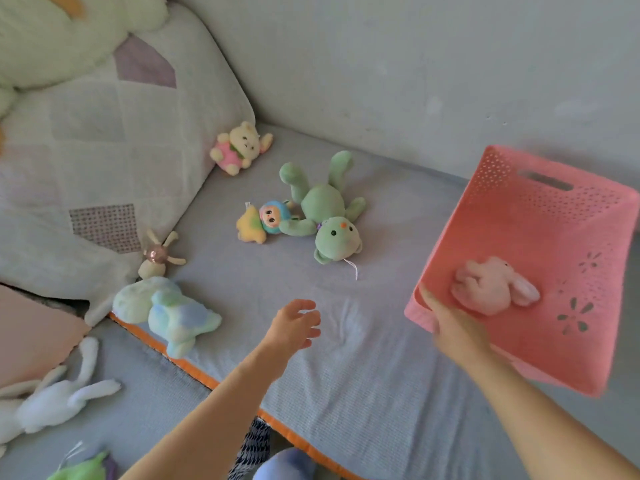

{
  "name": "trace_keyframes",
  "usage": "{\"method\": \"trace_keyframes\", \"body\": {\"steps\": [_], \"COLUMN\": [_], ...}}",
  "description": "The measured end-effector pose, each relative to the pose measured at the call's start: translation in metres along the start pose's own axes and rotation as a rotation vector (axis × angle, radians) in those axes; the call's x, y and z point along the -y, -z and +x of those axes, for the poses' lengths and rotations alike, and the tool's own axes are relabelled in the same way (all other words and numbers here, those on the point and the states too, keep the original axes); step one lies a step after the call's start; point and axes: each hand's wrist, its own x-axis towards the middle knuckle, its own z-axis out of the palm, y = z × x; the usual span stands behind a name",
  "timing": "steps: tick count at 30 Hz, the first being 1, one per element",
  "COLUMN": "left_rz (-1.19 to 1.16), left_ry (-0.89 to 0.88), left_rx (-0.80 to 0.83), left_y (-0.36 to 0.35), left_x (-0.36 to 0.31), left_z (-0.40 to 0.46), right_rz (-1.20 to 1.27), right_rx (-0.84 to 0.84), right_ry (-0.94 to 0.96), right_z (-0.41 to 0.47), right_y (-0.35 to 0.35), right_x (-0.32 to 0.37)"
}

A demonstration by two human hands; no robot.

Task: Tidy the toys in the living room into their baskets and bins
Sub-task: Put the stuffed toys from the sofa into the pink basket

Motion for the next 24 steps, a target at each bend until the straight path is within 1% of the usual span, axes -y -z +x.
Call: {"method": "trace_keyframes", "body": {"steps": [3,5,6,9,12,15,18,20,22,24], "left_rz": [0.034,0.050,0.069,0.115,0.186,0.444,0.717,0.905,1.044,1.144], "left_ry": [0.002,-0.007,-0.011,-0.006,-0.065,-0.251,-0.446,-0.510,-0.536,-0.583], "left_rx": [0.057,0.085,0.105,0.109,0.071,0.045,0.030,0.048,0.047,-0.009], "left_y": [-0.009,-0.012,-0.014,-0.020,-0.024,-0.028,-0.035,-0.039,-0.042,-0.041], "left_x": [-0.011,-0.019,-0.024,-0.036,-0.045,-0.050,-0.055,-0.052,-0.049,-0.049], "left_z": [0.036,0.064,0.083,0.132,0.176,0.214,0.244,0.260,0.271,0.277], "right_rz": [0.291,0.427,0.447,0.373,0.337,0.339,0.318,0.307,0.253,0.207], "right_rx": [-0.011,-0.062,-0.112,-0.280,-0.310,-0.324,-0.405,-0.459,-0.500,-0.568], "right_ry": [-0.114,-0.219,-0.273,-0.392,-0.414,-0.432,-0.443,-0.452,-0.473,-0.493], "right_z": [0.031,0.046,0.052,0.058,0.063,0.067,0.069,0.070,0.071,0.074], "right_y": [0.006,-0.002,-0.008,-0.023,-0.031,-0.037,-0.045,-0.046,-0.049,-0.051], "right_x": [0.025,0.041,0.047,0.057,0.063,0.068,0.072,0.074,0.073,0.074]}}
